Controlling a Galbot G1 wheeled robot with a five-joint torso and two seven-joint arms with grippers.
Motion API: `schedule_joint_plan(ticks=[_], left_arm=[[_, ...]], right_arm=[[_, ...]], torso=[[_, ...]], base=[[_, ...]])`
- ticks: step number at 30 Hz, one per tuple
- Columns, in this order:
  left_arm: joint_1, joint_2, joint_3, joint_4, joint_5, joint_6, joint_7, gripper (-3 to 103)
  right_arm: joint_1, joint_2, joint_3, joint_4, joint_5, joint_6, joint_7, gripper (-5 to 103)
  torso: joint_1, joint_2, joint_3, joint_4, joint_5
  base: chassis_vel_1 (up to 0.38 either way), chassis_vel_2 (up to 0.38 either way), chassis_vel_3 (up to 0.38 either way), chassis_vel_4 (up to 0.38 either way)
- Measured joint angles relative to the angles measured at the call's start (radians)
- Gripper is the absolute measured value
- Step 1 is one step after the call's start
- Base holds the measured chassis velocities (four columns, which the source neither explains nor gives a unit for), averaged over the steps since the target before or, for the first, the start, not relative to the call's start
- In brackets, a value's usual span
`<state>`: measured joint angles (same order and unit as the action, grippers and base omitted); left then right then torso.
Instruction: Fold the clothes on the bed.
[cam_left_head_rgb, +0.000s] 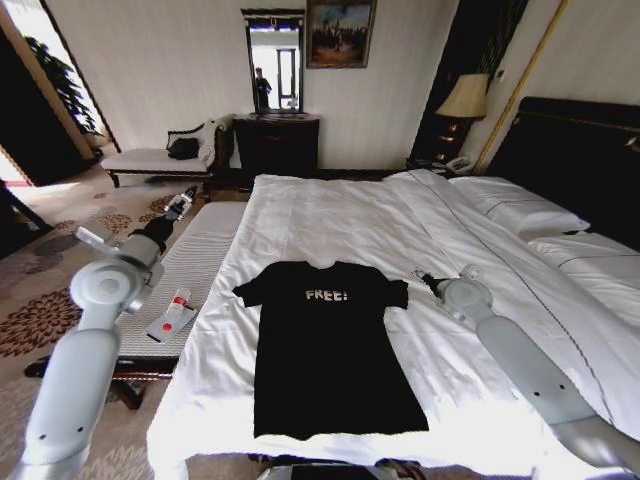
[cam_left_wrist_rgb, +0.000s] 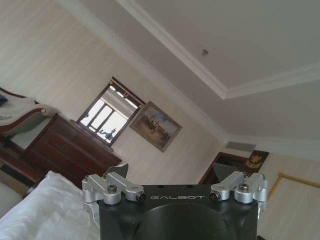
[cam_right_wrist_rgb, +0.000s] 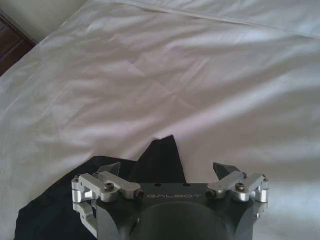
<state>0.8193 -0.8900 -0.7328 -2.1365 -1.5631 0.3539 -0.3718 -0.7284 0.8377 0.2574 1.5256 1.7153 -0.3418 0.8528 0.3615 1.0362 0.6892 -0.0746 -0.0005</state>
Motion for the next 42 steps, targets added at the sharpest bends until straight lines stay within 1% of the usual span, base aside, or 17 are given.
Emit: schedule_joint_plan(ticks=[4,6,7,11,14,16,19,20,29,31,34,35,36,37,39,40,42], left_arm=[[0.012,0.023,-0.039,-0.068,-0.027,0.011,-0.008,100],[0.016,0.019,-0.052,-0.116,-0.046,0.027,-0.022,100],[0.016,0.019,-0.052,-0.116,-0.046,0.027,-0.022,100],[0.021,-0.015,-0.052,-0.154,-0.044,0.048,-0.032,100],[0.025,-0.028,-0.048,-0.157,-0.035,0.054,-0.033,100],[0.021,-0.04,-0.03,-0.148,-0.024,0.057,-0.034,100],[0.008,-0.046,-0.012,-0.137,-0.019,0.058,-0.034,100],[0.001,-0.046,-0.005,-0.133,-0.018,0.058,-0.034,100],[-0.018,-0.043,0.025,-0.114,-0.001,0.066,-0.034,100],[-0.023,-0.04,0.036,-0.106,0.005,0.073,-0.034,100],[-0.027,-0.039,0.041,-0.097,0.009,0.075,-0.033,100],[-0.029,-0.039,0.044,-0.092,0.01,0.076,-0.033,100],[-0.031,-0.038,0.048,-0.084,0.014,0.077,-0.032,100],[-0.033,-0.039,0.051,-0.08,0.018,0.078,-0.032,100],[-0.034,-0.039,0.054,-0.077,0.02,0.078,-0.031,100],[-0.035,-0.04,0.056,-0.075,0.021,0.079,-0.03,100],[-0.037,-0.042,0.062,-0.07,0.028,0.08,-0.03,100]], right_arm=[[0.0,0.032,0.002,-0.056,-0.024,-0.001,-0.032,100],[-0.001,0.044,-0.001,-0.11,-0.075,0.01,-0.105,100],[-0.001,0.044,-0.001,-0.11,-0.075,0.01,-0.105,100],[-0.002,0.038,-0.013,-0.157,-0.114,0.046,-0.246,101],[-0.003,0.029,-0.02,-0.169,-0.129,0.066,-0.308,97],[-0.008,0.02,-0.024,-0.196,-0.153,0.095,-0.363,90],[-0.009,0.018,-0.032,-0.222,-0.171,0.1,-0.38,93],[-0.009,0.018,-0.037,-0.235,-0.181,0.1,-0.387,99],[0.011,0.052,-0.046,-0.325,-0.225,0.108,-0.461,101],[0.009,0.061,-0.046,-0.34,-0.239,0.117,-0.485,88],[0.001,0.065,-0.046,-0.332,-0.24,0.119,-0.487,88],[-0.003,0.066,-0.046,-0.323,-0.24,0.119,-0.487,77],[-0.009,0.066,-0.046,-0.309,-0.239,0.12,-0.487,77],[-0.013,0.066,-0.047,-0.298,-0.238,0.12,-0.486,65],[-0.015,0.066,-0.049,-0.289,-0.237,0.12,-0.485,65],[-0.016,0.066,-0.052,-0.282,-0.236,0.12,-0.483,54],[-0.016,0.066,-0.057,-0.269,-0.234,0.119,-0.479,54]], torso=[[0.0,0.0,0.0,-0.0006,-0.0003],[0.0,0.0,0.0,-0.0012,0.0001],[0.0,0.0,0.0,-0.0012,0.0001],[0.0,0.0,0.0,-0.0013,0.0002],[0.0,0.0,0.0,-0.0008,-0.0002],[0.0,0.0,0.0,-0.0007,-0.0002],[0.0,0.0,0.0,-0.0013,-0.0002],[0.0,0.0,0.0,-0.0013,0.0],[0.0,0.0,0.0,-0.0005,-0.0001],[0.0,0.0,0.0,-0.001,-0.0002],[0.0,0.0,0.0,-0.0011,0.0],[0.0,0.0,0.0,-0.0011,0.0001],[0.0,0.0,0.0,-0.0011,0.0],[0.0,0.0,0.0,-0.0011,-0.0001],[0.0,0.0,0.0,-0.001,-0.0001],[0.0,0.0,0.0,-0.0009,-0.0001],[0.0,0.0,0.0,-0.0008,-0.0001]], base=[[0.0,0.0,0.0,0.0],[0.0,0.0,0.0,0.0],[0.0,0.0,0.0,0.0],[0.0,0.0,0.0,0.0],[0.0,0.0,0.0,0.0],[0.0,0.0,0.0,0.0],[0.0,0.0,0.0,0.0],[0.0,0.0,0.0,0.0],[0.0,0.0,0.0,0.0],[0.0,0.0,0.0,0.0],[0.0,0.0,0.0,0.0],[0.0,0.0,0.0,0.0],[0.0,0.0,0.0,0.0],[0.0,0.0,0.0,0.0],[0.0,0.0,0.0,0.0],[0.0,0.0,0.0,0.0],[0.0,0.0,0.0,0.0]])
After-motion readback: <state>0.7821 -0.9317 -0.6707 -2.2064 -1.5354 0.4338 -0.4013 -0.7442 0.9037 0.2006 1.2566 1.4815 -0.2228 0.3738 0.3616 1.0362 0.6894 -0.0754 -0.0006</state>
